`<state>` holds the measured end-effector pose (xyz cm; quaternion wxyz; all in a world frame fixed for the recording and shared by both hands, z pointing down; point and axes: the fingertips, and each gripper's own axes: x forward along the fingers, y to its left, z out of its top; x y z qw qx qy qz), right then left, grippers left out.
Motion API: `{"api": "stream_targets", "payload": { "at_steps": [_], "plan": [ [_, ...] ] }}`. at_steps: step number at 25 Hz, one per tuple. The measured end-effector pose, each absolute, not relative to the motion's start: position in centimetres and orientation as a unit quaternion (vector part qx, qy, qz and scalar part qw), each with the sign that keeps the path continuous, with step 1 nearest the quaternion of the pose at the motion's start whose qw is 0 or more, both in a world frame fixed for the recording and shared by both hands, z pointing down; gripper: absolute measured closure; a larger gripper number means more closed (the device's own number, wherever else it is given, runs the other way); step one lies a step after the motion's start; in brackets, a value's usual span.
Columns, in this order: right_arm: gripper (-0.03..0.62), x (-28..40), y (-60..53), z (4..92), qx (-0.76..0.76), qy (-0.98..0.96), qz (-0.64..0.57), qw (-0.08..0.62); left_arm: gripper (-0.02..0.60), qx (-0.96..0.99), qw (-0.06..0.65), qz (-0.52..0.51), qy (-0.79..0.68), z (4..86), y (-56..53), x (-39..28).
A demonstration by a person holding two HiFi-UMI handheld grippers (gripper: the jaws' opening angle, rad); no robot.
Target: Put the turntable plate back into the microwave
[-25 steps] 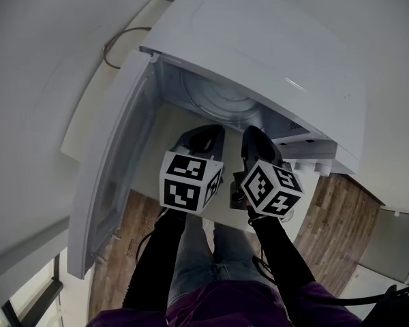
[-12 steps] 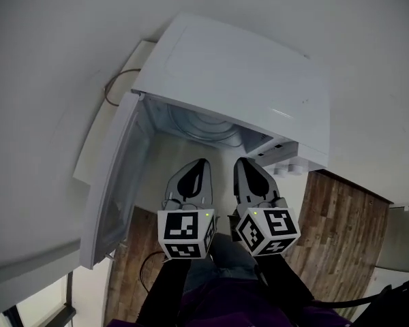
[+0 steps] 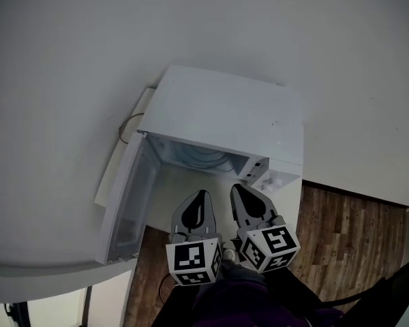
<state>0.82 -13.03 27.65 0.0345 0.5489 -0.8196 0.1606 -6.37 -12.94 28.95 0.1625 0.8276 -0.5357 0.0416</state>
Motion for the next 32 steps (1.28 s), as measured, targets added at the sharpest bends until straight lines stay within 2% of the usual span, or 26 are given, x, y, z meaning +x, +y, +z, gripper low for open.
{"api": "stream_targets", "payload": {
  "at_steps": [9, 32],
  "plan": [
    [0.585, 1.1, -12.4, 24.3, 0.53, -0.837, 0.139, 0.001, 0.574, 0.811, 0.127, 0.038, -0.57, 26.8, -12.5, -6.1],
    [0.585, 1.1, -12.7, 23.8, 0.52, -0.844, 0.132, 0.005, 0.574, 0.802, 0.116, 0.027, -0.585, 25.8, -12.8, -6.5]
  ]
}}
